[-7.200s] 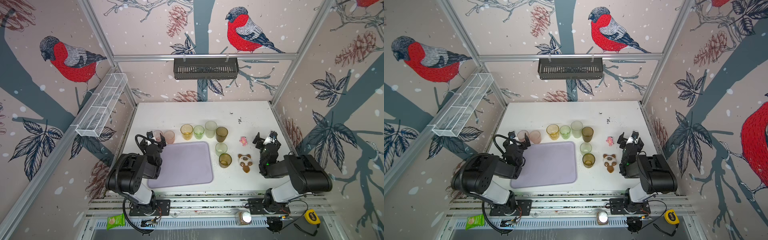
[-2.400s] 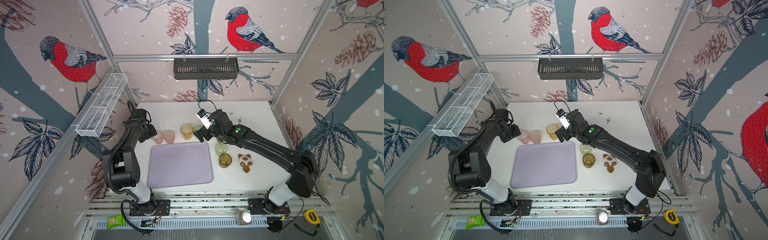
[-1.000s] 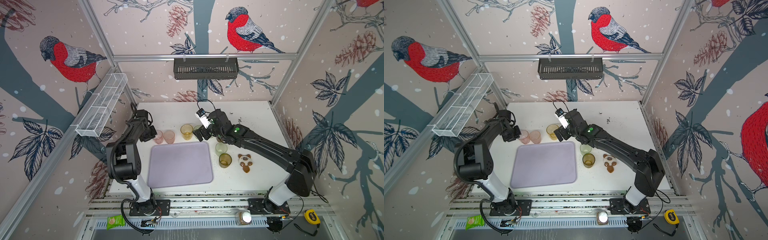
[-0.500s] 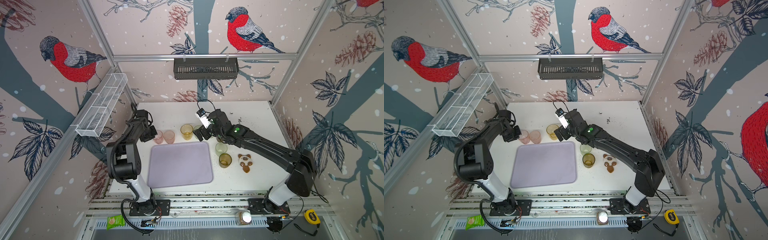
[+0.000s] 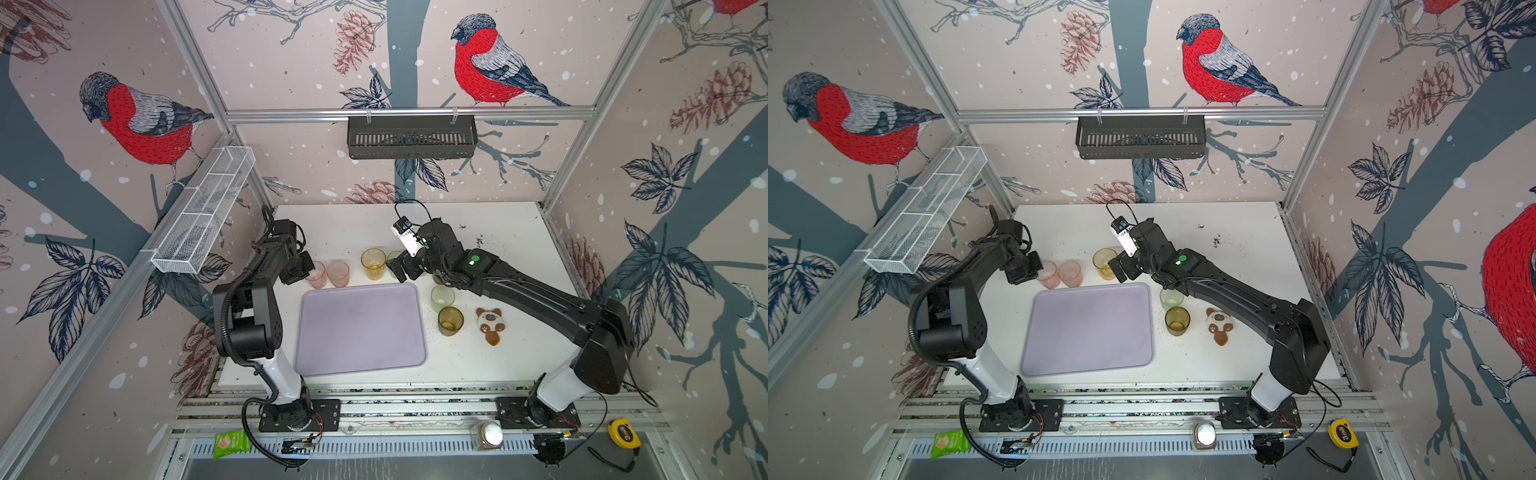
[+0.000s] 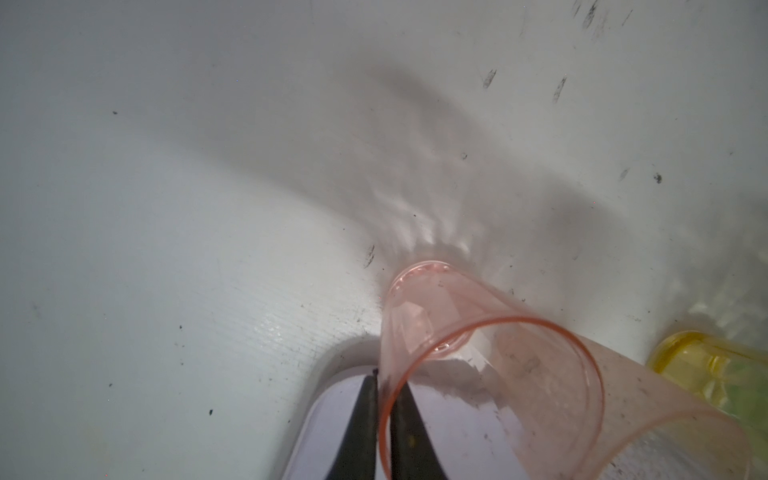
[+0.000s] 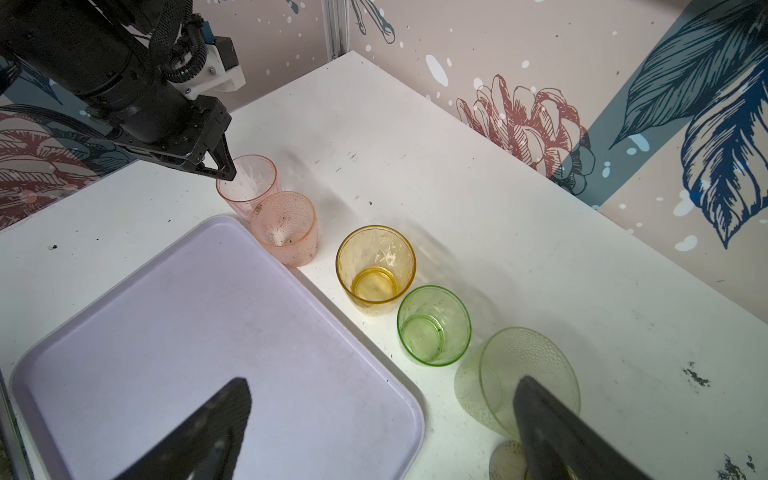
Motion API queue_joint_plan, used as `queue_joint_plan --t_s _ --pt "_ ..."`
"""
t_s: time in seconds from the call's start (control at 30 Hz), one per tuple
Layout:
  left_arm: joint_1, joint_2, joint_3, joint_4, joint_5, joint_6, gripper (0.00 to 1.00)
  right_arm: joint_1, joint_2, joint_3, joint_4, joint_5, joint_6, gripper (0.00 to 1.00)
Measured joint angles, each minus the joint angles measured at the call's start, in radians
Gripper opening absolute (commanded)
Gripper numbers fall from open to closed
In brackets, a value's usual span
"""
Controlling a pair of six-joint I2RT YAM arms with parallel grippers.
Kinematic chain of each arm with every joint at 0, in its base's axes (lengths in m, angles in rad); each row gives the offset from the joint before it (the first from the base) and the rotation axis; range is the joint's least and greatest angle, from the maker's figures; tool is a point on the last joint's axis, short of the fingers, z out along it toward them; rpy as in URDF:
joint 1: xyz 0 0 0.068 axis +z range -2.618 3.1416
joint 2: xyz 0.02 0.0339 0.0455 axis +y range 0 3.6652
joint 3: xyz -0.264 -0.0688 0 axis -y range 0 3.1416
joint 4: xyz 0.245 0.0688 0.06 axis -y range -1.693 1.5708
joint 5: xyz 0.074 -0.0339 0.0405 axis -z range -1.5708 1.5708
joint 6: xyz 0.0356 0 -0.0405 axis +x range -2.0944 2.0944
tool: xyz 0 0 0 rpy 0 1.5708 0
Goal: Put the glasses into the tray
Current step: 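Lower the left gripper around the clear pink glass rim and close it, then carry the clear pink glass with the left gripper onto the lavender tray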
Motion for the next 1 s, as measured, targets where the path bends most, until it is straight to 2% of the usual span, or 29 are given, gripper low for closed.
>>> queue_joint_plan --t_s 0.6,1.0 --pt "0.0 0.01 0.041 -0.008 -0.015 -0.001 0.0 -0.001 -0.007 -0.004 0.007 0.011 -0.023 1.0" --pt "0.0 -0.055 0.042 -0.051 -0.056 -0.009 0.0 -0.001 -0.029 -0.014 0.01 0.01 -0.027 1.0"
